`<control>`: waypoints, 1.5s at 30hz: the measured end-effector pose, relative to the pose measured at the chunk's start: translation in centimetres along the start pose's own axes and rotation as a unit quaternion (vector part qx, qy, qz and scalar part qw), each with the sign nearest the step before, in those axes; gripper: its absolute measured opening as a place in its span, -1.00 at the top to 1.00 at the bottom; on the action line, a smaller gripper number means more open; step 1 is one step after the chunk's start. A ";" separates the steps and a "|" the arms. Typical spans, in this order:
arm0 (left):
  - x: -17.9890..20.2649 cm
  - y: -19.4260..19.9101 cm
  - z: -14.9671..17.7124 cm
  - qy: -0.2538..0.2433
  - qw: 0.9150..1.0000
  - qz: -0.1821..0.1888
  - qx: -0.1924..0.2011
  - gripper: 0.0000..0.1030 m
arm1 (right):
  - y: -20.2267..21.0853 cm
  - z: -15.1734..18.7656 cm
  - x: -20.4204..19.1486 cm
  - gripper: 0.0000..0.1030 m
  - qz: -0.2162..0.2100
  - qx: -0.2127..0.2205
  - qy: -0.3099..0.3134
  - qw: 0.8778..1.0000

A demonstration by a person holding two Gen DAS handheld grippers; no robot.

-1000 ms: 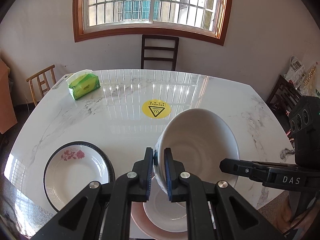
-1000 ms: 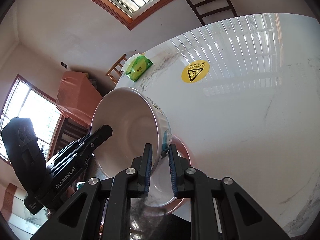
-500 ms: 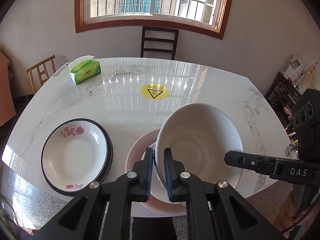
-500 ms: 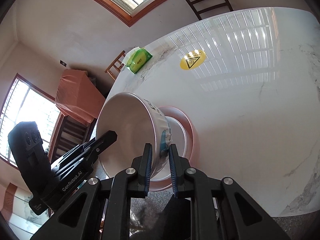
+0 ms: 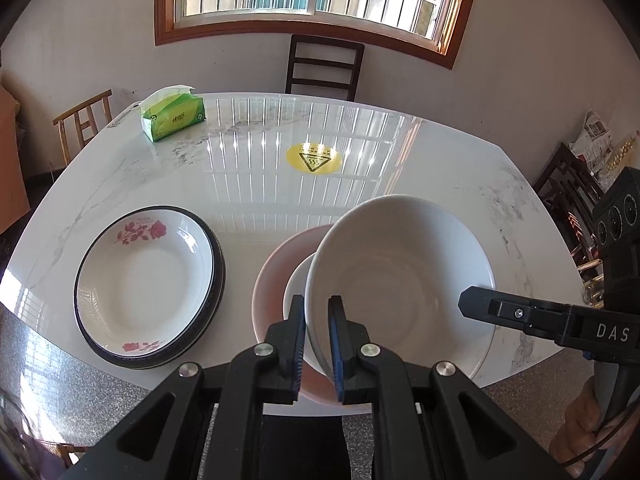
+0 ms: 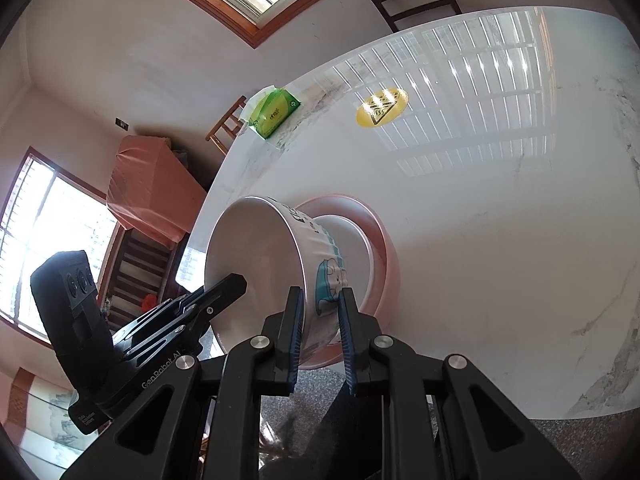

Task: Organize plates and bowls
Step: 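Lift the 'Dog' bowl and carry it over the nested pink and white bowls, then lower the 'Dog' bowl into the white bowl and open both tools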

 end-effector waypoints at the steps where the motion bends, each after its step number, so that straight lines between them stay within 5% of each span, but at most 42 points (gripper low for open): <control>1: -0.1 0.0 0.0 0.001 1.000 0.000 0.000 0.78 | 0.0 0.1 0.0 0.66 0.000 0.000 0.000 1.000; 45: -1.6 -3.5 0.6 0.011 0.999 -0.008 -0.030 0.78 | -2.1 0.5 0.5 0.66 0.012 -0.024 -0.008 1.000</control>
Point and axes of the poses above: each gripper's, at about its wrist camera, not at the fingertips, and y roughly against the way its jaws point, x to its right, z to its underside, the point moved 3 cm from there along -y, roughly the way its jaws point, and after that the axes turned 8 degrees about z, right-handed, at the moved point
